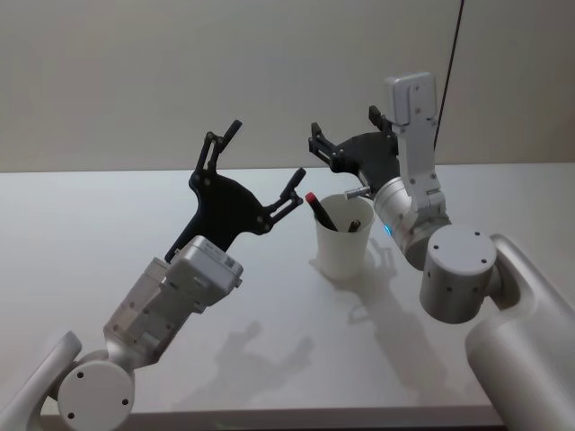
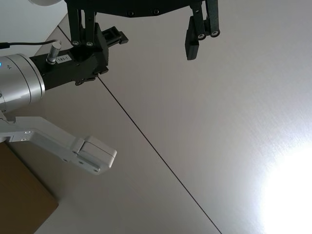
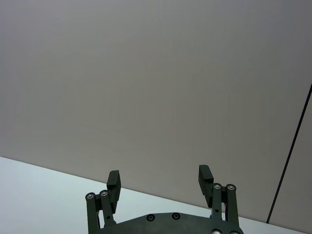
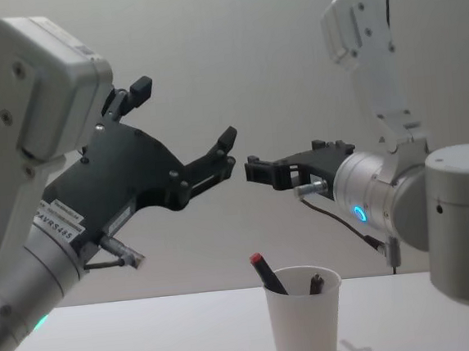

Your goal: Place the pen into the pen holder.

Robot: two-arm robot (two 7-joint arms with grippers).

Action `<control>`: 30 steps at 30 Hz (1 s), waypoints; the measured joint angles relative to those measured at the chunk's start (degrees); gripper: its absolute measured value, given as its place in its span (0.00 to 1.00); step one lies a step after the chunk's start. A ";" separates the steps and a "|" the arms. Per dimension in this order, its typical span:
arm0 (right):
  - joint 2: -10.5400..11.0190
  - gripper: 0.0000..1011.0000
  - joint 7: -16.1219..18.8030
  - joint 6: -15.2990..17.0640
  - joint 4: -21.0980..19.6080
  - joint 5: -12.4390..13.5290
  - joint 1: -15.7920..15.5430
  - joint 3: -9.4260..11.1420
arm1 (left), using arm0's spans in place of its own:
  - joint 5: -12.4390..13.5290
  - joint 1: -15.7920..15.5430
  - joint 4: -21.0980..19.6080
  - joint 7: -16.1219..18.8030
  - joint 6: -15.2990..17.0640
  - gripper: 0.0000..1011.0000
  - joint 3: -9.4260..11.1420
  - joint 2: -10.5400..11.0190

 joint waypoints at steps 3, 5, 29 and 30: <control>-0.02 0.99 0.02 0.05 -0.06 0.08 0.00 0.03 | 0.00 0.00 0.00 0.00 0.00 0.99 0.00 0.00; -0.03 0.99 0.03 0.08 -0.12 0.12 0.00 0.04 | 0.00 0.00 0.00 0.00 0.00 0.99 0.00 0.00; -0.03 0.99 0.03 0.21 -0.34 0.29 0.00 0.14 | 0.00 0.00 0.00 0.00 0.00 0.99 0.00 0.00; -0.03 0.99 0.03 0.21 -0.34 0.29 0.00 0.14 | 0.00 0.00 0.00 0.00 0.00 0.99 0.00 0.00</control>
